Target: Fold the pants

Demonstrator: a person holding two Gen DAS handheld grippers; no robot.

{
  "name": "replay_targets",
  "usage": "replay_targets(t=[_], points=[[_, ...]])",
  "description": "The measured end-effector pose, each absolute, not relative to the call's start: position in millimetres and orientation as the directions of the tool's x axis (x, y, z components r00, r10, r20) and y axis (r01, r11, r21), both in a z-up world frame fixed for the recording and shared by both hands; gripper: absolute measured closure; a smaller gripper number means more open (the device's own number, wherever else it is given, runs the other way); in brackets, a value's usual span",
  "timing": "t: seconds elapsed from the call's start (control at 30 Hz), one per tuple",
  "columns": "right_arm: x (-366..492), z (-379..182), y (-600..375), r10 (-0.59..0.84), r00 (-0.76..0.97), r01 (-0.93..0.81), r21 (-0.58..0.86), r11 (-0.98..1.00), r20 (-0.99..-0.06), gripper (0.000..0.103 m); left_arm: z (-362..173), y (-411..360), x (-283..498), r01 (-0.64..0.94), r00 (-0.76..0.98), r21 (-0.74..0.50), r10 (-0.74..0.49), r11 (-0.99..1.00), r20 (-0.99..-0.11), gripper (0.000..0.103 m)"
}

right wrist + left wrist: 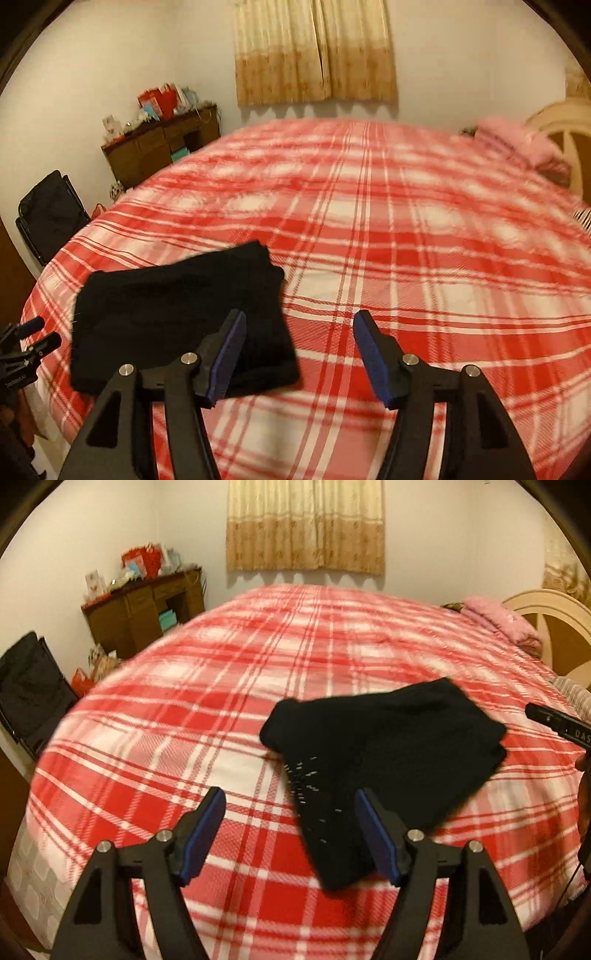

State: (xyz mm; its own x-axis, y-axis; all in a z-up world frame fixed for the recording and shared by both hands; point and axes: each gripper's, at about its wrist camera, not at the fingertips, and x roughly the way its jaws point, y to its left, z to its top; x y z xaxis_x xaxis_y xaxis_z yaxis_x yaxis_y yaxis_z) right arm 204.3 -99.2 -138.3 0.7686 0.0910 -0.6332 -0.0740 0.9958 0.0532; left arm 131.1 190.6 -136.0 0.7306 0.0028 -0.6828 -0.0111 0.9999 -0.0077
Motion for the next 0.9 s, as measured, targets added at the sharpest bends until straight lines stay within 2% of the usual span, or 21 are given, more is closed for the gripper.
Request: replay_targets(t=[0.1, 0.17, 0.23, 0.4, 0.5, 0.9], points=[[168, -116, -81, 0.115, 0.808, -0.120, 0.030, 0.992, -0.578, 0.036, -114, 184, 111, 0.007, 0.767, -0.013, -0.014, 1.000, -0.642, 0.022], [149, -106, -70, 0.136, 0.821, -0.150, 0.020, 0.989, -0.554, 0.036, -100, 182, 99, 0.009, 0.792, -0.029, -0.025, 1.000, -0.609, 0.007], [130, -96, -59, 0.147, 0.831, -0.166, 0.015, 0.986, -0.537, 0.036, -87, 180, 89, 0.011, 0.826, -0.056, -0.040, 0.998, -0.563, 0.001], [96, -76, -37, 0.155, 0.857, -0.191, -0.025, 0.981, -0.492, 0.032, -70, 170, 79, 0.059, 0.852, -0.065, -0.084, 0.996, -0.517, 0.001], [81, -66, -32, 0.147, 0.876, -0.185, -0.037, 0.982, -0.460, 0.027, -68, 166, 76, 0.076, 0.853, -0.067, -0.100, 0.995, -0.512, 0.001], [63, -61, -24, 0.149, 0.882, -0.193, -0.055, 0.980, -0.446, 0.026, -61, 165, 67, 0.086, 0.863, -0.073, -0.111, 0.994, -0.493, 0.001]])
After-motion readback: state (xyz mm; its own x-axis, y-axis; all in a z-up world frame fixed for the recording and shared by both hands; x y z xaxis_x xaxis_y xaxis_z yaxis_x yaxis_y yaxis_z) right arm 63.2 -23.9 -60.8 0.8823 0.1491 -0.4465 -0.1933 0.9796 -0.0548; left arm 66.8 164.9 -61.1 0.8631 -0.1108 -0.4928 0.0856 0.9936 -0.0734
